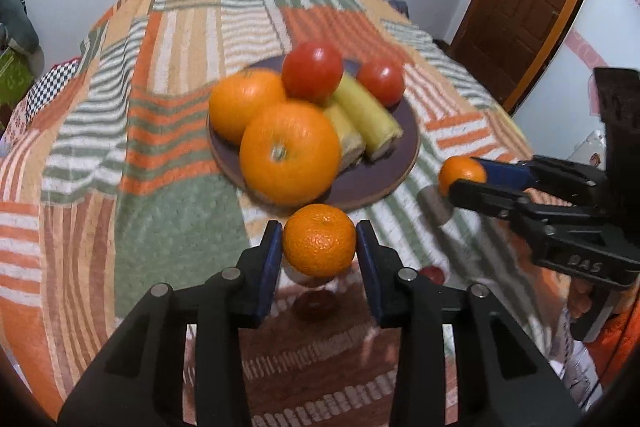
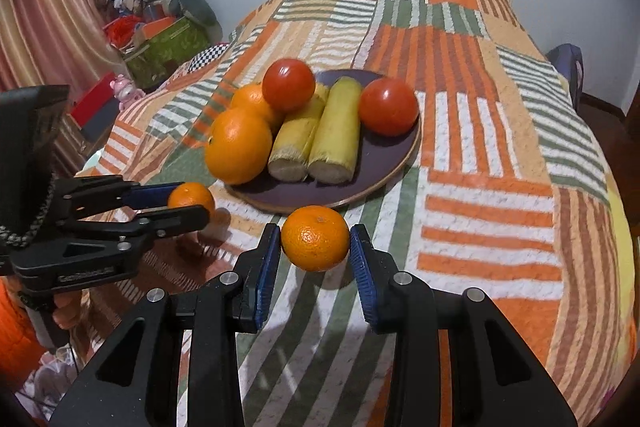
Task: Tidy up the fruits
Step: 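Place both mandarins onto the plate with both tools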
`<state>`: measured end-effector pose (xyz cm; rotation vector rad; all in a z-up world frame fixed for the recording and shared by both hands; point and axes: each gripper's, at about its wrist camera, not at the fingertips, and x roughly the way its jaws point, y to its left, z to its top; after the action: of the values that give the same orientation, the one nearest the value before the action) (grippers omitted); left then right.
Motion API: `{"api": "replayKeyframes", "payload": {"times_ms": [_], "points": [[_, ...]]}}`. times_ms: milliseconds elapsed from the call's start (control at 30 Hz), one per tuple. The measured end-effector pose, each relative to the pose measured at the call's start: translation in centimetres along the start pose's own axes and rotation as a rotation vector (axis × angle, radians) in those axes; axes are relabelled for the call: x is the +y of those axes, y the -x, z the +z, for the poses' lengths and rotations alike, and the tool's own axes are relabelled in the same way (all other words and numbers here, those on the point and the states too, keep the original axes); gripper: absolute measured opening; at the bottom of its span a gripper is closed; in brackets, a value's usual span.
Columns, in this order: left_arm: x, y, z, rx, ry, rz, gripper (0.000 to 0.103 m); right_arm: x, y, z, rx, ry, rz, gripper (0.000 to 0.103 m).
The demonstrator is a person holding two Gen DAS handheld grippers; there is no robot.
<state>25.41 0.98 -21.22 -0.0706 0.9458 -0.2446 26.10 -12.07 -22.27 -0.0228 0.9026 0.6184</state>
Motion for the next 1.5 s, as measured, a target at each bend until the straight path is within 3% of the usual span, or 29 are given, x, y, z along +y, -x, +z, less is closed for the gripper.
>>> {"api": "replayKeyframes", "payload": {"times_ms": [500,900,1200,1500], "points": [[-2.7,-0.5,6.9,-0.105,-0.046,-0.023,0.037,-2.4,-0.1,4.2,-0.089,0.016,-0.046,0.033],[-2.5,-4.0,7.9,-0.070,-0.019,-0.027,0.037,-3.9,-3.2,4.5,-0.032,-0.011,-0.043,0.033],[-3.2,-4.1,8.0,-0.085,-0.057,0.009,0.038,-3.7,-4.2,4.8,-0.016,0.010,-0.040,0.035],[-2.6,-2.9,8.1,-0.093,-0.014,-0.010,0.040,-3.2,-3.1,4.9,-0.030,0.029,-0.056,0.036]]}}
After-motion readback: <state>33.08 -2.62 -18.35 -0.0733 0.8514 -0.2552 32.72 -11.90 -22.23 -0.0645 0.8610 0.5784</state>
